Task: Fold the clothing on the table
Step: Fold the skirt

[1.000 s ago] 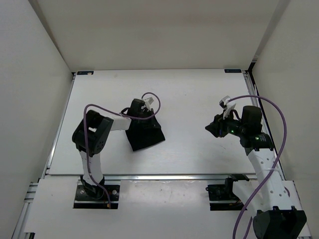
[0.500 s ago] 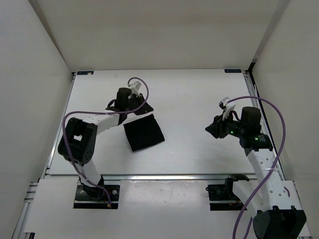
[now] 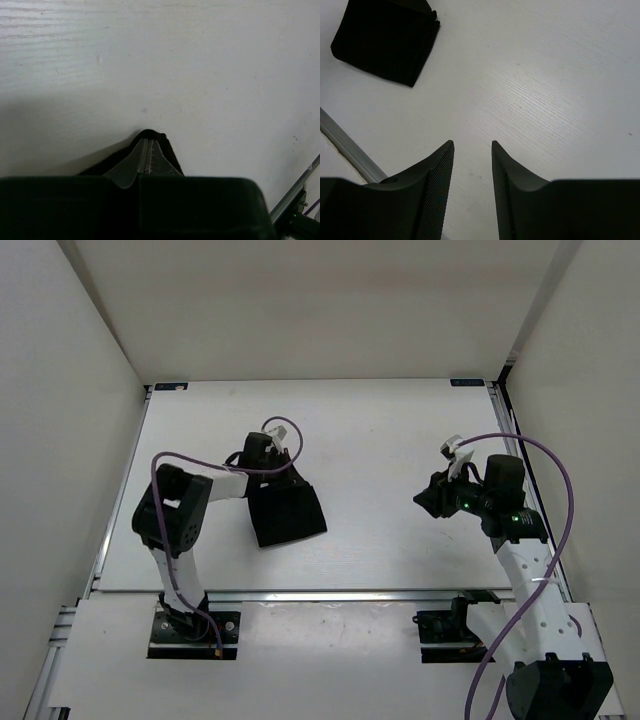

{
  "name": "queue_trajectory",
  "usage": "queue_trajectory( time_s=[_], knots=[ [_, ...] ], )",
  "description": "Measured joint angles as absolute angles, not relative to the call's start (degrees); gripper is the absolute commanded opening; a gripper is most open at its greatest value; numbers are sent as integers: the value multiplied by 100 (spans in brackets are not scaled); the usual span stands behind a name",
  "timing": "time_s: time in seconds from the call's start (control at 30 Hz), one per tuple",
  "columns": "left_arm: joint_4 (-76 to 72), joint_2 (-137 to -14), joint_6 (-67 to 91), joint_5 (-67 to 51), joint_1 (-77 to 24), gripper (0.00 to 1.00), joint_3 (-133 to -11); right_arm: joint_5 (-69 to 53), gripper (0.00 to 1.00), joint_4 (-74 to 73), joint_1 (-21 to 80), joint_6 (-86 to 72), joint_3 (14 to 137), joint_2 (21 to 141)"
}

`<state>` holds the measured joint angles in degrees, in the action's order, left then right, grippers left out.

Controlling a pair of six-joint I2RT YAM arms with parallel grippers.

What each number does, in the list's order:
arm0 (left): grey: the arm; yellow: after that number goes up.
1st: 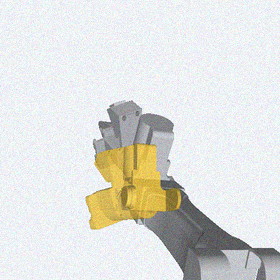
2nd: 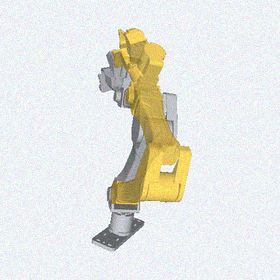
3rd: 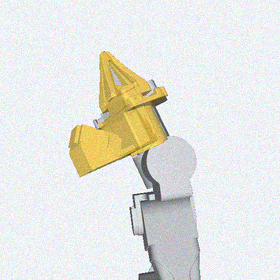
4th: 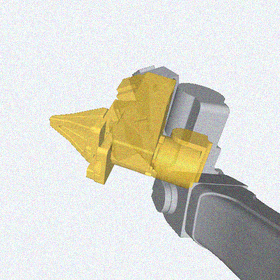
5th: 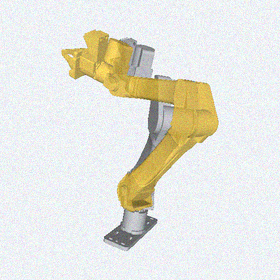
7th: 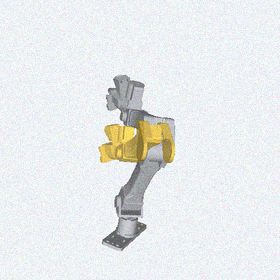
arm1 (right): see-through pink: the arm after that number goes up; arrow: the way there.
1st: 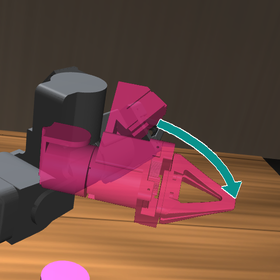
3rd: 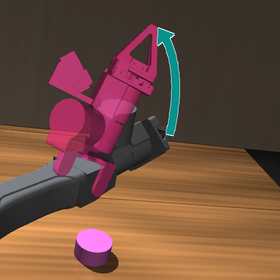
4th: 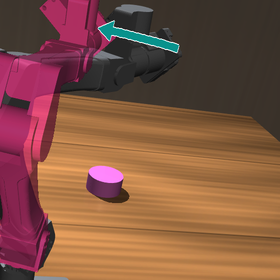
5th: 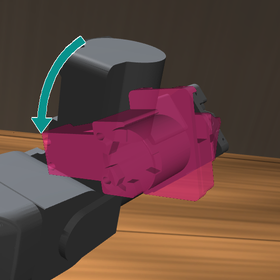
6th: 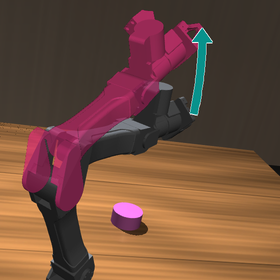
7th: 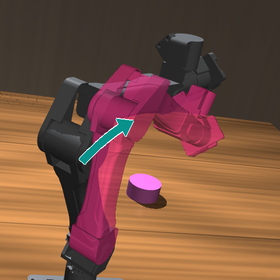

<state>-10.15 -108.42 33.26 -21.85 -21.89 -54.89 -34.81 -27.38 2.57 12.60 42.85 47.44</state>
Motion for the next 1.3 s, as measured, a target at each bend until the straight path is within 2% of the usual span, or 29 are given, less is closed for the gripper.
queue_trajectory(
  time_s=[0.2,0.33,0.43,0.63,0.87,0.93,0.97,1.0,1.03,1.1,1.17,1.2,1.3],
  knots=[
    [-252,-9194,3030,-1863,-2233,0,-5446,-3476,42,-2753,259,1260,4285,4652],
    [-123,-7870,2884,-1848,-1914,0,-5155,-3492,42,-2740,259,1251,4230,4567],
    [-16,-7411,2805,-1774,-1673,0,-4705,-3494,43,-2731,259,1245,4195,4569],
    [379,-7719,2827,-1538,-1459,0,-3634,-3538,42,-2718,252,1236,4174,4574],
    [604,-8490,2902,-1433,-1319,0,-3708,-3573,42,-2724,187,1225,4176,4574],
    [679,-8291,2888,-1260,-1402,9,-3767,-3538,43,-2729,174,1208,4176,4574],
    [790,-8106,2847,-1068,-1514,25,-3839,-3459,45,-2729,169,1197,4176,4574],
    [972,-7887,2764,-847,-1678,96,-3970,-3402,51,-2729,165,1179,4174,4574],
    [1177,-7679,2659,-650,-1874,99,-4176,-3310,56,-2724,174,1142,4158,4574],
    [1470,-7317,2593,-349,-2211,99,-4724,-3035,77,-2700,224,1076,4042,4536],
    [1741,-6991,2515,-222,-2318,99,-5199,-2766,88,-2724,314,1050,3844,4495],
    [1935,-6823,2499,-211,-2228,99,-5384,-2652,92,-2766,370,1035,3752,4491],
    [2554,-6392,2453,-130,-1699,98,-5577,-2445,97,-2936,495,976,3607,4493]
  ],
)
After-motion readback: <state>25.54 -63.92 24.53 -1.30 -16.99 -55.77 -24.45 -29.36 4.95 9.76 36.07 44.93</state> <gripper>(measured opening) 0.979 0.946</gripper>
